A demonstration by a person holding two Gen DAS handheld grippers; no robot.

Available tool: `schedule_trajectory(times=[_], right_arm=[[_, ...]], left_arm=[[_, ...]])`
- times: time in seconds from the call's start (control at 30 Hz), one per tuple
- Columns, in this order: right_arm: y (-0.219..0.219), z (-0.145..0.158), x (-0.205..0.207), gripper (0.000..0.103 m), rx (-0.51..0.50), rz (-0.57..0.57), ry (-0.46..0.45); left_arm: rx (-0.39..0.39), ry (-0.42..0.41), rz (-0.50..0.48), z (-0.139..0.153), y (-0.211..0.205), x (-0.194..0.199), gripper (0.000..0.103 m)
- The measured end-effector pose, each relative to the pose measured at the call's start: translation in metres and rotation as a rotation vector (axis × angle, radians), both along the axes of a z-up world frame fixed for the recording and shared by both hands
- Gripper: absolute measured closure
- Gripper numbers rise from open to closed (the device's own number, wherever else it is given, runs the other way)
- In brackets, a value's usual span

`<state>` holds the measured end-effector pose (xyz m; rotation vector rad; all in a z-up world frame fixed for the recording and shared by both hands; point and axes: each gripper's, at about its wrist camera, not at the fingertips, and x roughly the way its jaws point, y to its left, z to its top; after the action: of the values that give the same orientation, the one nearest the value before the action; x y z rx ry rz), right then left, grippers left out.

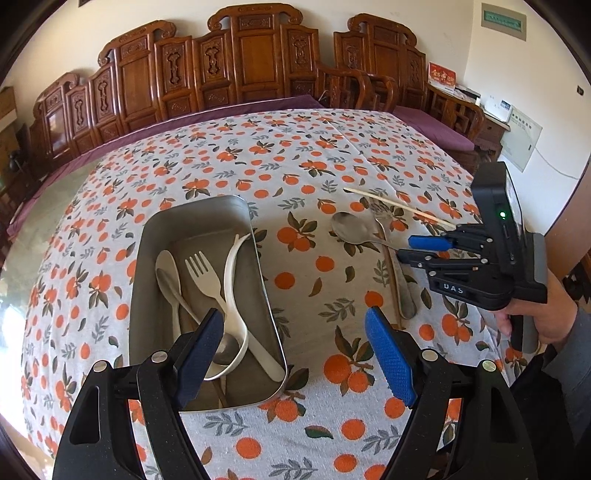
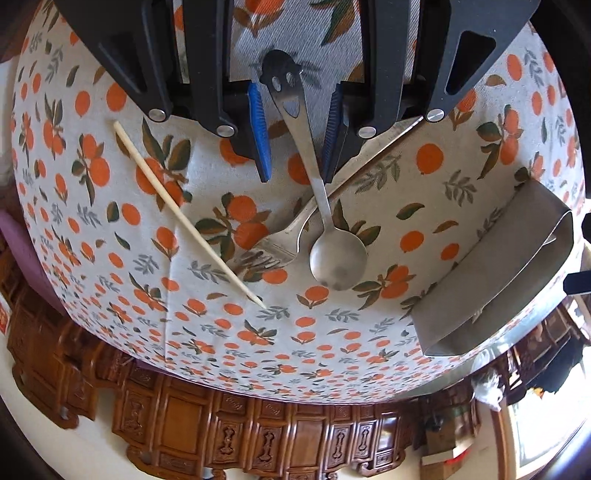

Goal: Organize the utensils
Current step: 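Reach the right gripper to the pile and grasp another metal spoon, then grasp the metal fork with the left gripper while the right holds the metal spoon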

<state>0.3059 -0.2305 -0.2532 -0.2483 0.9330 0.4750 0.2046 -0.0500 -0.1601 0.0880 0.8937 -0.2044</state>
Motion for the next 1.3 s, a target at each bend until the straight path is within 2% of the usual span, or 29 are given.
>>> schedule_trajectory(times=[0.13,0.23,0.33,0.37,0.5,0.73,1.1,1.3], right_arm=[[0.014,0.0,0.002,0.073,-0.048,0.053,-0.027],[0.019,0.0,0.006,0.073,-0.043,0.066,-0.015],[0.025,0.0,0.005,0.092,-0.03,0.095,0.0],[0.028,0.001,0.003,0.094,-0.05,0.103,-0.012],[0.026,0.003,-0.001,0.094,-0.034,0.103,-0.004],[-0.006,0.034,-0.002,0.095,0.106,0.019,-0.045],[-0.04,0.054,-0.002,0.095,0.214,-0.036,-0.06],[-0.054,0.062,-0.002,0.095,0.234,-0.07,-0.094]], left_arm=[[0.003,-0.001,-0.001,0.001,-0.002,0.0,0.027],[0.011,0.0,-0.003,0.002,-0.005,0.0,0.027],[0.013,0.001,-0.002,0.002,-0.006,-0.001,0.027],[0.012,0.0,-0.002,0.002,-0.006,-0.001,0.027],[0.012,0.003,0.0,0.001,-0.011,0.0,0.027],[0.017,0.005,-0.012,0.0,-0.024,0.003,0.027],[0.028,0.034,-0.033,-0.012,-0.046,0.015,0.027],[0.029,0.05,-0.047,-0.018,-0.058,0.026,0.027]])
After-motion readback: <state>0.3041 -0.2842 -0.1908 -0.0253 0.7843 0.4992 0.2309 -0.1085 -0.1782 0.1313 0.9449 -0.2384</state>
